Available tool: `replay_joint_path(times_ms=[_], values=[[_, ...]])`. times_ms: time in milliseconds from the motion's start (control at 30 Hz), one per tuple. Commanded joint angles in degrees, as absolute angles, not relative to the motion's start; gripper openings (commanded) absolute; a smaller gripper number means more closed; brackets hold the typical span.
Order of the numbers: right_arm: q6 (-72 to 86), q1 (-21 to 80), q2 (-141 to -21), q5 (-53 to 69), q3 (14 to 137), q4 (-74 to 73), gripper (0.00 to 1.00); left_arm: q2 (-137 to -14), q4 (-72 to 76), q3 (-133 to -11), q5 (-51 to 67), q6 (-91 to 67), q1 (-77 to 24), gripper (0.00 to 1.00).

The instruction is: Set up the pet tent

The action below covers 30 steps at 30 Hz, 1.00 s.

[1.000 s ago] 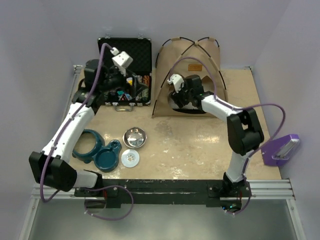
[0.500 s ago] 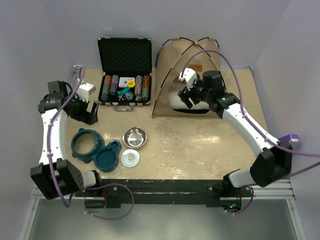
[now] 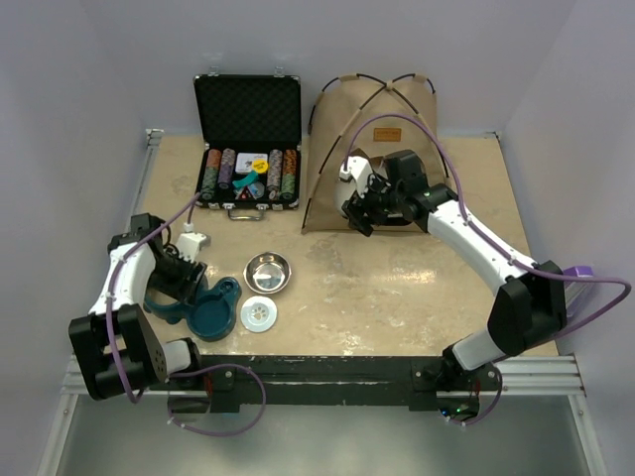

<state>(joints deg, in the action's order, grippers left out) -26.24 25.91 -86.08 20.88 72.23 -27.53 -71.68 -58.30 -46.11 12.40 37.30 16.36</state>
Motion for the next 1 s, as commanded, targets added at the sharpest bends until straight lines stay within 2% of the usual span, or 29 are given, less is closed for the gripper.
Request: replay_joint_path(times_ms=[0, 100, 200, 233, 367, 467, 600, 733, 767, 800, 967], values=[[-26.3, 26.0, -85.7, 23.3, 75.3, -27.4, 0.74, -73.0, -50.6, -45.3, 14.9, 34.0, 16.2, 0.57], [-25.7, 26.0, -86.3, 23.9, 75.8, -27.2, 0.74, -74.8, -44.4, -46.1, 12.4, 27.3, 16.3, 0.2], [-24.7, 26.0, -86.8, 24.1, 76.3, -27.0, 0.73, -76.8, -41.4, -49.6, 11.0, 25.2, 14.4, 0.02], [-24.5, 26.0, -86.8, 24.0, 76.4, -26.9, 0.73, -78.1, -41.2, -51.1, 11.2, 24.4, 14.3, 0.0], [-23.7, 26.0, -86.7, 23.6, 75.8, -26.3, 0.73, -86.3, -44.4, -58.0, 16.5, 15.5, 14.2, 0.0], [-23.8, 26.0, -86.0, 23.0, 75.7, -26.5, 0.73, -89.9, -43.1, -58.7, 18.4, 7.5, 14.0, 0.0], [-23.6, 26.1, -84.7, 22.2, 75.1, -26.6, 0.74, -88.3, -36.2, -53.1, 20.3, 0.5, 12.8, 0.0], [-22.8, 26.0, -83.8, 22.1, 74.3, -26.8, 0.74, -84.5, -30.9, -51.6, 24.8, -5.4, 7.4, 0.02], [-22.8, 26.0, -83.4, 22.1, 74.1, -26.9, 0.74, -83.5, -30.1, -51.5, 26.3, -6.3, 6.6, 0.16], [-22.7, 26.0, -83.2, 22.0, 74.0, -27.0, 0.74, -82.6, -30.2, -52.2, 27.1, -6.4, 6.2, 0.23], [-22.9, 26.0, -82.1, 21.9, 73.9, -27.7, 0.75, -78.1, -37.5, -58.7, 24.5, 2.6, 6.2, 0.55]])
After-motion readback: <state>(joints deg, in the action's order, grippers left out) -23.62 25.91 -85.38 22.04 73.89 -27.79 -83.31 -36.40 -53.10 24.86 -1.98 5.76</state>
